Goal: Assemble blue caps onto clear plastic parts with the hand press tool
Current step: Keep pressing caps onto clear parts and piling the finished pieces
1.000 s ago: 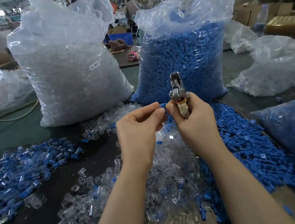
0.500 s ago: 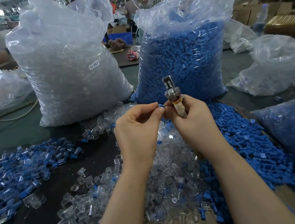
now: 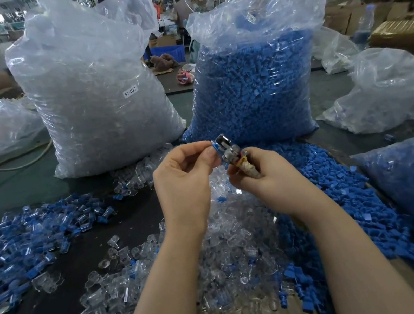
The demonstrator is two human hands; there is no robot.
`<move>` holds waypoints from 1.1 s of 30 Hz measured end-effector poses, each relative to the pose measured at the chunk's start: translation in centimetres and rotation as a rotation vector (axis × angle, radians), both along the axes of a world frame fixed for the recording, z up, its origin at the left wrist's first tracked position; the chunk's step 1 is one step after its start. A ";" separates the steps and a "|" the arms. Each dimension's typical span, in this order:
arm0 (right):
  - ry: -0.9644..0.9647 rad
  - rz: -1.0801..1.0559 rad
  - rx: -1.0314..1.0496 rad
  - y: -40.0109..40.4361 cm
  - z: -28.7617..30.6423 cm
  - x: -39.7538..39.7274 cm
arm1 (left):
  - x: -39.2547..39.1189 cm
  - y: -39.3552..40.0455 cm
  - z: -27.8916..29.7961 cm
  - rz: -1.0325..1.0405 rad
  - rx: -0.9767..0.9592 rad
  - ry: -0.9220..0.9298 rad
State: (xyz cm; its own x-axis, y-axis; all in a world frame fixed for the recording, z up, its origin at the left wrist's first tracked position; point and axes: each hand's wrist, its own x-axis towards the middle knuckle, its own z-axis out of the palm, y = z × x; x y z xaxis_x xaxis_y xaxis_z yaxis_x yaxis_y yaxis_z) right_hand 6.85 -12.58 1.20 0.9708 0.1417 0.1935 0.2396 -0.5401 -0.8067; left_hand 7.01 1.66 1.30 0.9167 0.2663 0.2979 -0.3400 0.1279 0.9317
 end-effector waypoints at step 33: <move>0.036 -0.332 -0.426 -1.5 -1.5 1.6 | 1.9 7.4 0.1 0.239 -0.797 0.390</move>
